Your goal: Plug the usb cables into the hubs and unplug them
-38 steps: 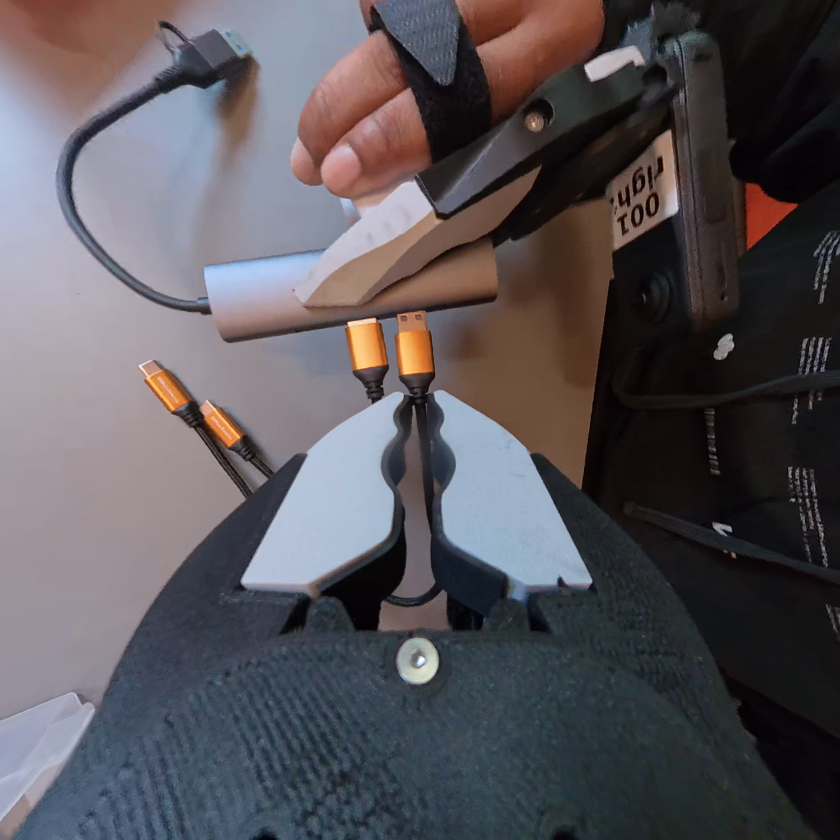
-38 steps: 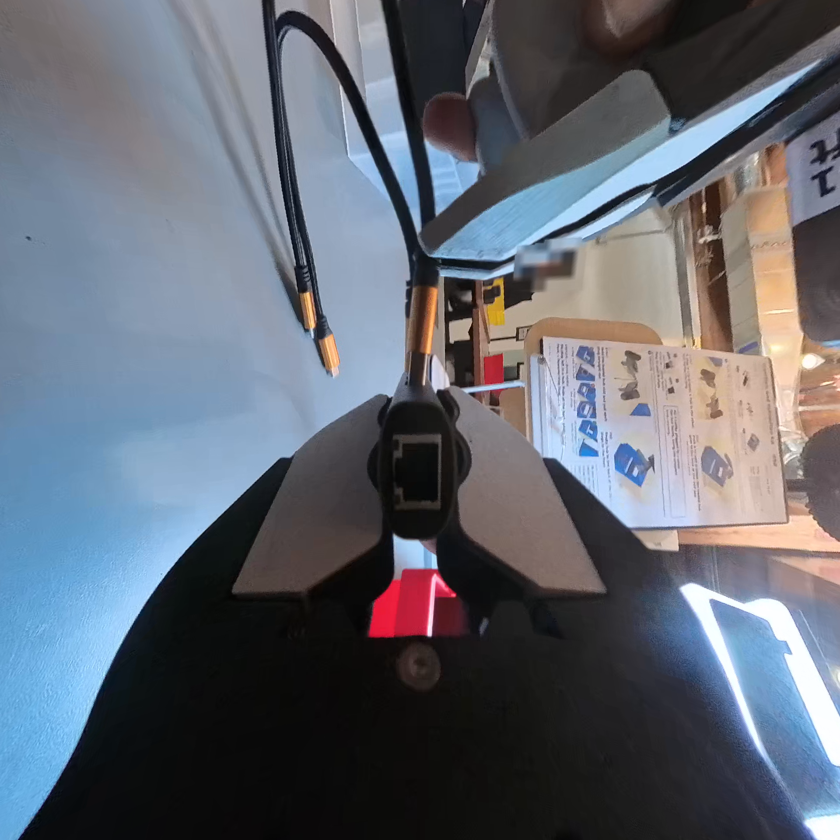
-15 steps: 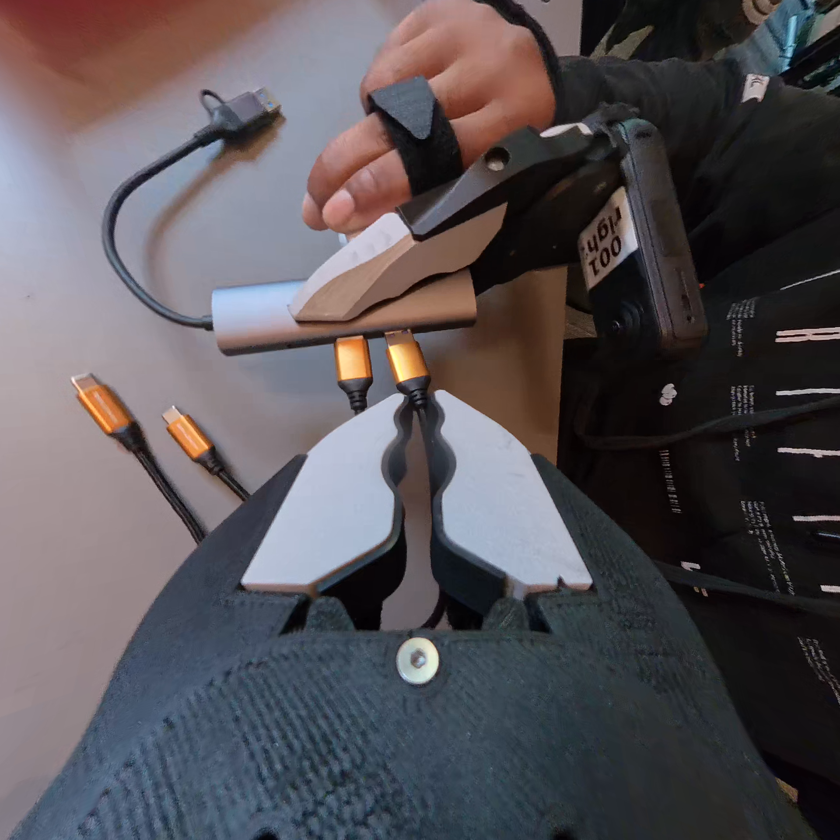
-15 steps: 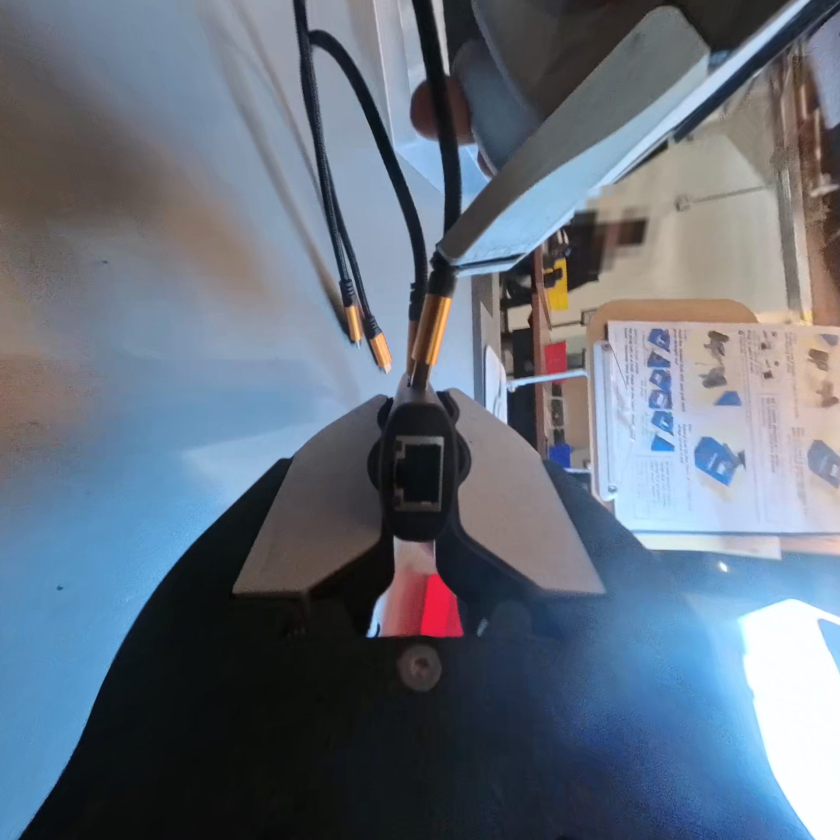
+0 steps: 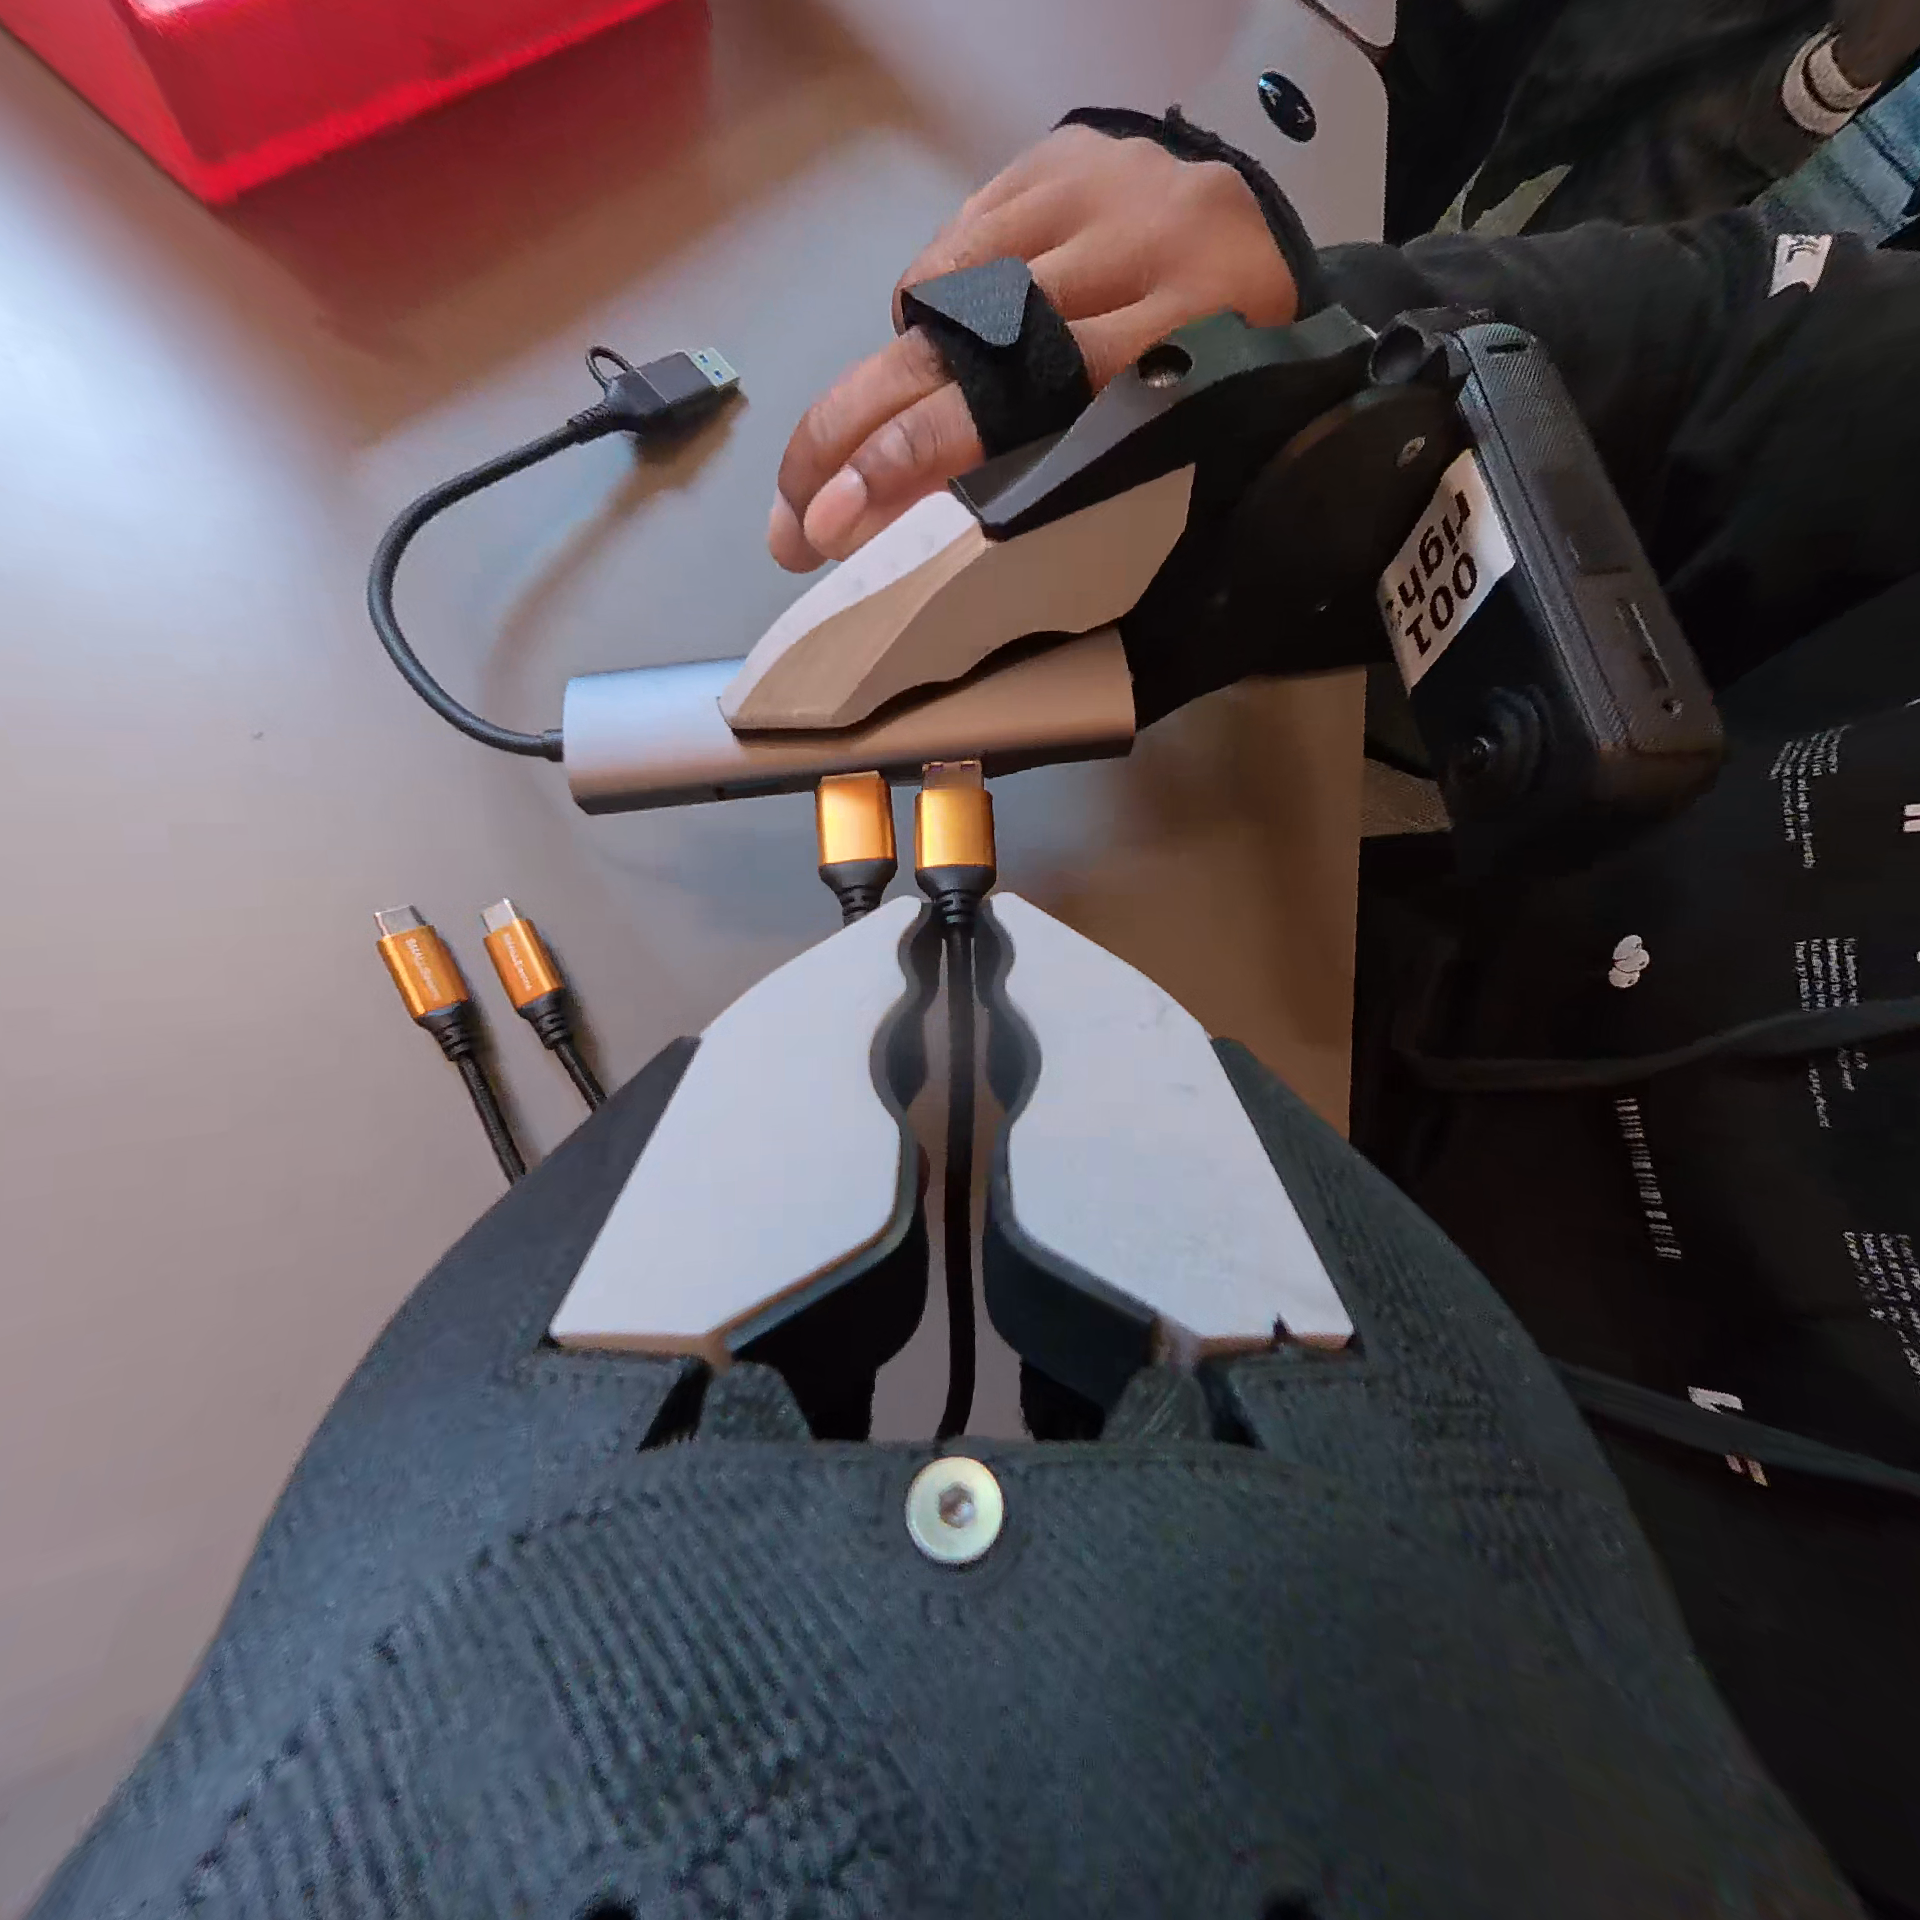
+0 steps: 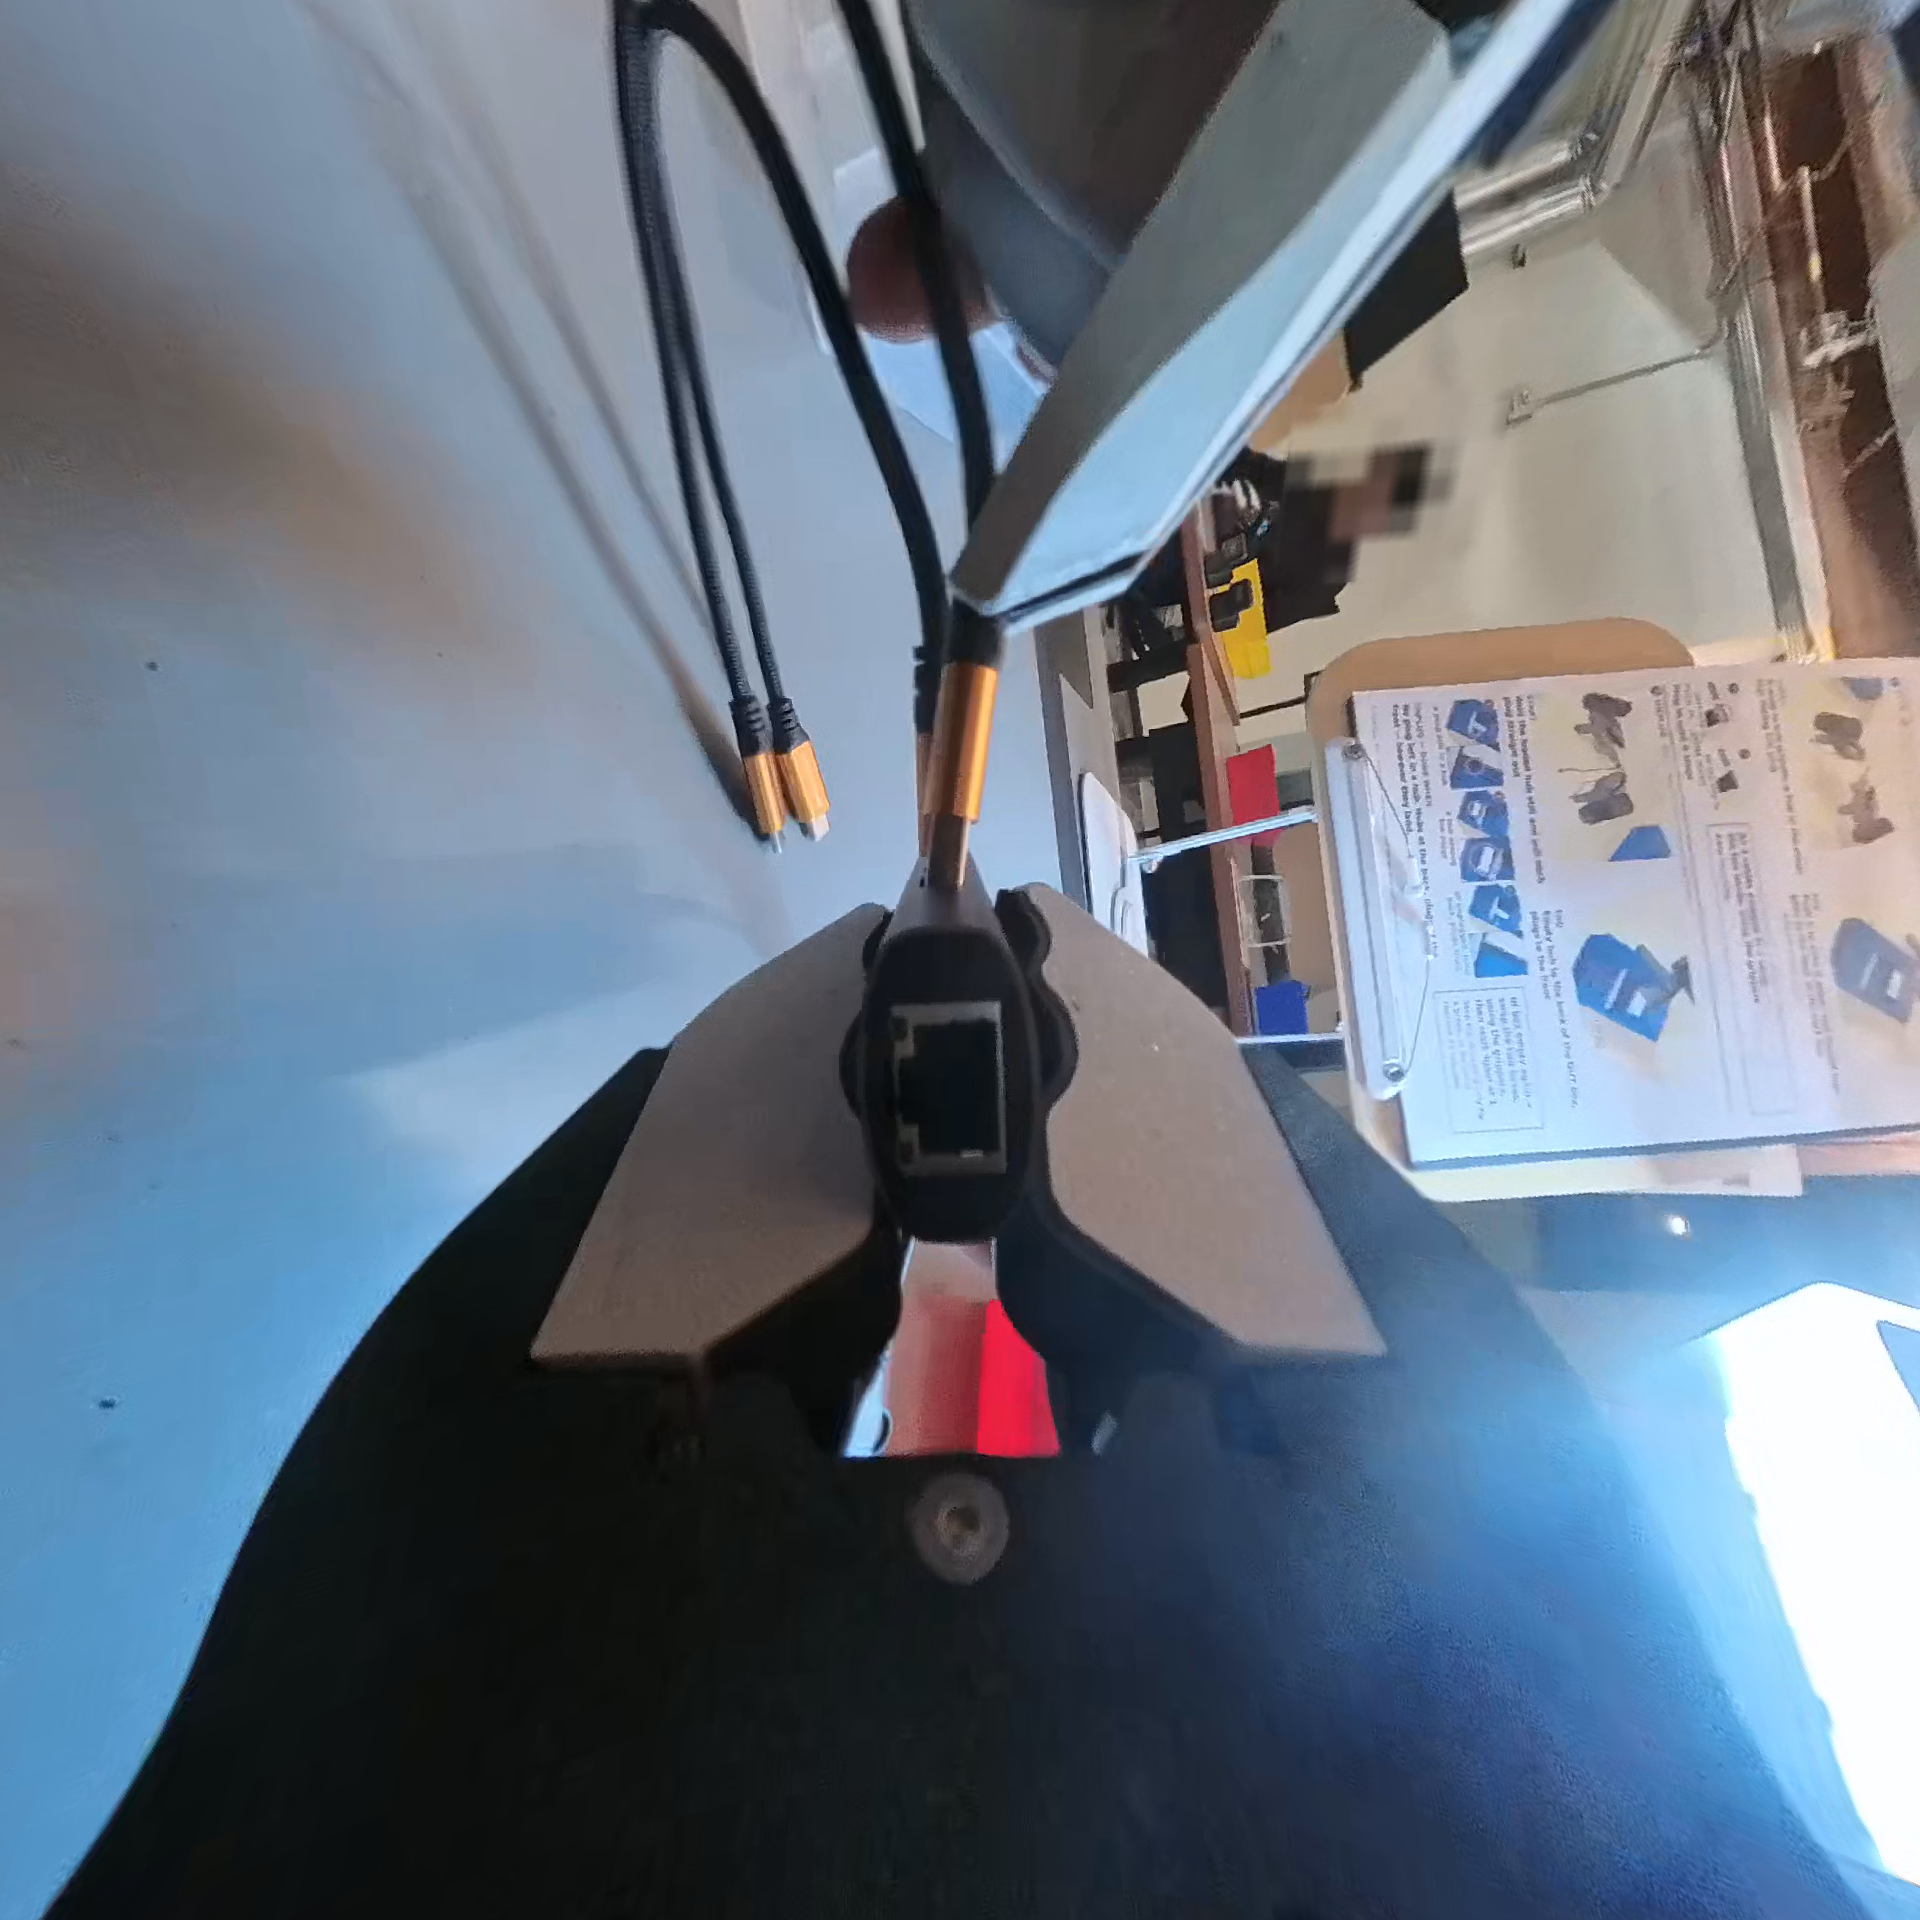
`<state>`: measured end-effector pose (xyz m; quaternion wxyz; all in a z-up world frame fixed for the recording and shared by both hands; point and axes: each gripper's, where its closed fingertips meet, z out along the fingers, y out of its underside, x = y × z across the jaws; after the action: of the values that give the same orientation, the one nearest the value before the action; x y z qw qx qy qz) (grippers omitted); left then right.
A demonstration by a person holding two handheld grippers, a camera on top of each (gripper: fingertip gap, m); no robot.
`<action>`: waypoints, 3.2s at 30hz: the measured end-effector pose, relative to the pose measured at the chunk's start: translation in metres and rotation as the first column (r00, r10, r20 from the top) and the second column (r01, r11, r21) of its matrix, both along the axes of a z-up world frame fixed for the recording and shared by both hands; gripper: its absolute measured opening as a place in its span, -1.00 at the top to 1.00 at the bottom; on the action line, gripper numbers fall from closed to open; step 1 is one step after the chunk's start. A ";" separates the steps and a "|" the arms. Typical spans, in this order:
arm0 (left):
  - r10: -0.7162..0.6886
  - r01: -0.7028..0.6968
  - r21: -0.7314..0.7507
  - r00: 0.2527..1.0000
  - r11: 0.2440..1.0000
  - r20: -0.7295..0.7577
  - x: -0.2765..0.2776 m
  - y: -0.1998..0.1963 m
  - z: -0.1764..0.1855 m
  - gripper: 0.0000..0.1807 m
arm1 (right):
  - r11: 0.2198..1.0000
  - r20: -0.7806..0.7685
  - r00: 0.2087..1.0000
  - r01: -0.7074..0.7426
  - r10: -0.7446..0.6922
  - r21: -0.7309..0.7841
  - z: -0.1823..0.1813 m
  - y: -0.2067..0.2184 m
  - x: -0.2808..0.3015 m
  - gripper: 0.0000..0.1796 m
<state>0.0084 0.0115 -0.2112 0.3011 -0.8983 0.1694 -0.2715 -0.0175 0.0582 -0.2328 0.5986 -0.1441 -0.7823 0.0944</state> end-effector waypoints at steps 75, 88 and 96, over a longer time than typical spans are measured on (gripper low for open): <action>0.459 -0.468 0.583 0.871 0.664 0.176 -0.123 -0.040 0.034 0.60 | 0.681 0.274 0.725 0.688 -0.632 -0.249 0.099 0.354 -0.005 0.82; 0.490 -0.484 0.533 0.860 0.695 0.142 -0.127 -0.036 0.014 0.56 | 0.500 0.592 0.618 0.780 -0.518 -0.377 0.016 0.345 -0.020 0.57; 0.561 -0.541 0.544 0.814 0.641 0.149 -0.150 -0.042 0.024 0.53 | 0.442 0.343 0.895 0.441 -0.286 -0.781 0.092 0.227 0.003 0.28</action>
<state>-0.1418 -0.0301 -0.1877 0.6173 -0.7808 -0.0347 -0.0894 -0.0146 0.2849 -0.1411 0.3938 -0.5864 -0.6328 0.3172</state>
